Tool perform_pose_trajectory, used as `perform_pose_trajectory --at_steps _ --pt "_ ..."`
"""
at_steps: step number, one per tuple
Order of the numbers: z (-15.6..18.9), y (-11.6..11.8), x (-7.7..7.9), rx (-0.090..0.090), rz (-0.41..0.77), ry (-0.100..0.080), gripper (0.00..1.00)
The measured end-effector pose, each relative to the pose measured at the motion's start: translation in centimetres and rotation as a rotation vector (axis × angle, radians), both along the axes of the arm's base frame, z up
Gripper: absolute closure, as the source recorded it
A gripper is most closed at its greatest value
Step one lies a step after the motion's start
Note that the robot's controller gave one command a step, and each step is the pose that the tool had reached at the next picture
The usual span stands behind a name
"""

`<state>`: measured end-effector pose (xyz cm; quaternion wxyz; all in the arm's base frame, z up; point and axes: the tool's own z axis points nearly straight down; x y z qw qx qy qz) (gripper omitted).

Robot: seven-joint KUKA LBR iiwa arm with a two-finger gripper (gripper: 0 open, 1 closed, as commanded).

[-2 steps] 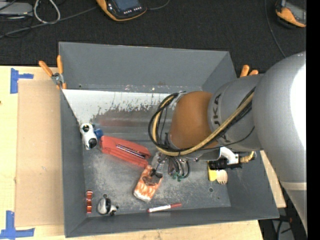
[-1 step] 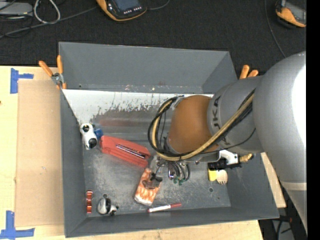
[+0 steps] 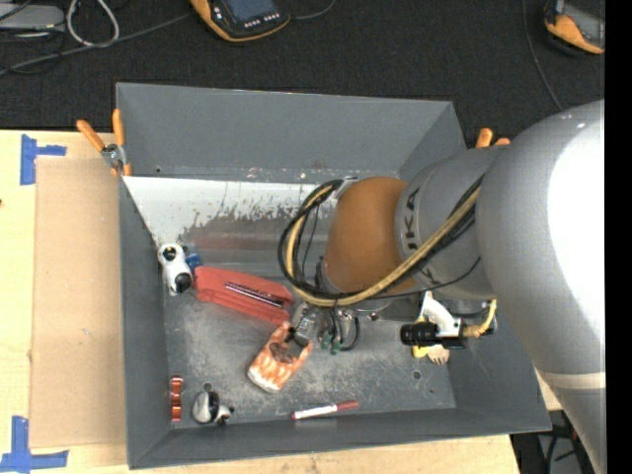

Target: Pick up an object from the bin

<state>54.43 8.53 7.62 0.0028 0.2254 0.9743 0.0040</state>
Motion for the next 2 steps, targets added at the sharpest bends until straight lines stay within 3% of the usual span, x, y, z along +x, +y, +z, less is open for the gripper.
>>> perform_pose_trajectory --at_steps 1,2 --pt "0.0 0.0 0.0 0.0 0.0 0.0 1.0" --pt "4.4 0.7 0.9 0.001 -0.025 -0.001 1.0"
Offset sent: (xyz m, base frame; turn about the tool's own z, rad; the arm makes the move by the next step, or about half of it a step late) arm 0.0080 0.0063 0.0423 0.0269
